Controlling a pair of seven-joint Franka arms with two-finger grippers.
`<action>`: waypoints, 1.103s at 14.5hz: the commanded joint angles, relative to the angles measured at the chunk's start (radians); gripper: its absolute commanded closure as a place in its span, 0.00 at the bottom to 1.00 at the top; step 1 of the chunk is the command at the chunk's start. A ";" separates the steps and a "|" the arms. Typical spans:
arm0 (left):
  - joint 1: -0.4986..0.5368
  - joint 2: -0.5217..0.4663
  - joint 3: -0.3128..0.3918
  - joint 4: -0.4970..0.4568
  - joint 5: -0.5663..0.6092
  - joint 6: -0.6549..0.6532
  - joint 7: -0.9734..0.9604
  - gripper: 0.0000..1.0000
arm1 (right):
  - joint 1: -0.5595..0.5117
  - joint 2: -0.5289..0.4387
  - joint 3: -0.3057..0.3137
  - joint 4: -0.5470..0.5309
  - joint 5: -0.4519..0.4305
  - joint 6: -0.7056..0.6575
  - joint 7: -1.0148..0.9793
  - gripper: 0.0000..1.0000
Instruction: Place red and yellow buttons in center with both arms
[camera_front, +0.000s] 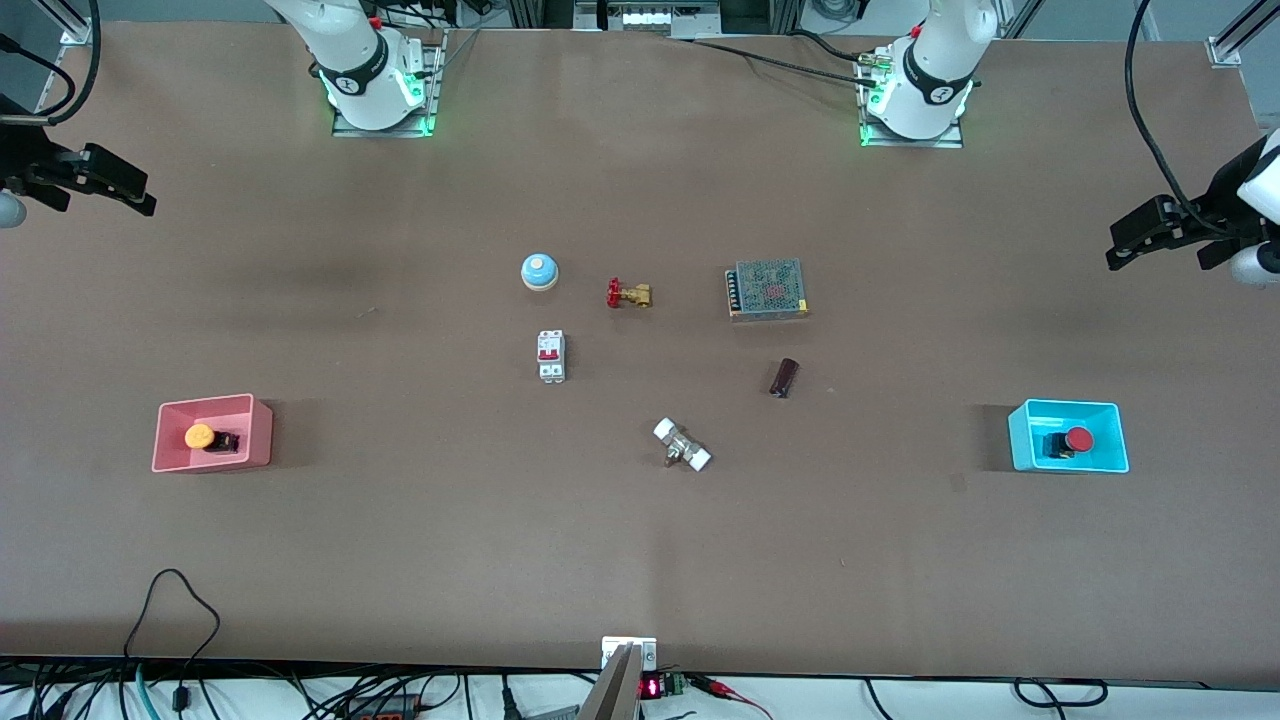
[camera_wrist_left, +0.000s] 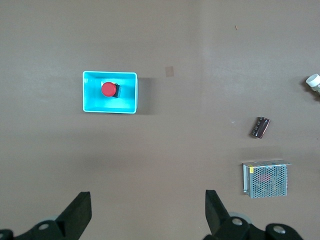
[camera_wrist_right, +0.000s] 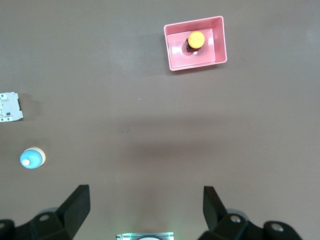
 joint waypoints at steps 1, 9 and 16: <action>0.009 -0.004 -0.004 -0.002 -0.019 0.007 0.006 0.00 | 0.000 -0.006 0.005 0.013 -0.003 -0.018 -0.016 0.00; 0.009 -0.006 -0.004 -0.002 -0.018 0.006 0.006 0.00 | -0.007 0.006 0.002 0.013 0.014 -0.004 0.002 0.00; 0.009 -0.006 -0.004 -0.002 -0.016 0.008 0.006 0.00 | -0.011 0.175 -0.007 0.108 0.045 0.005 -0.010 0.00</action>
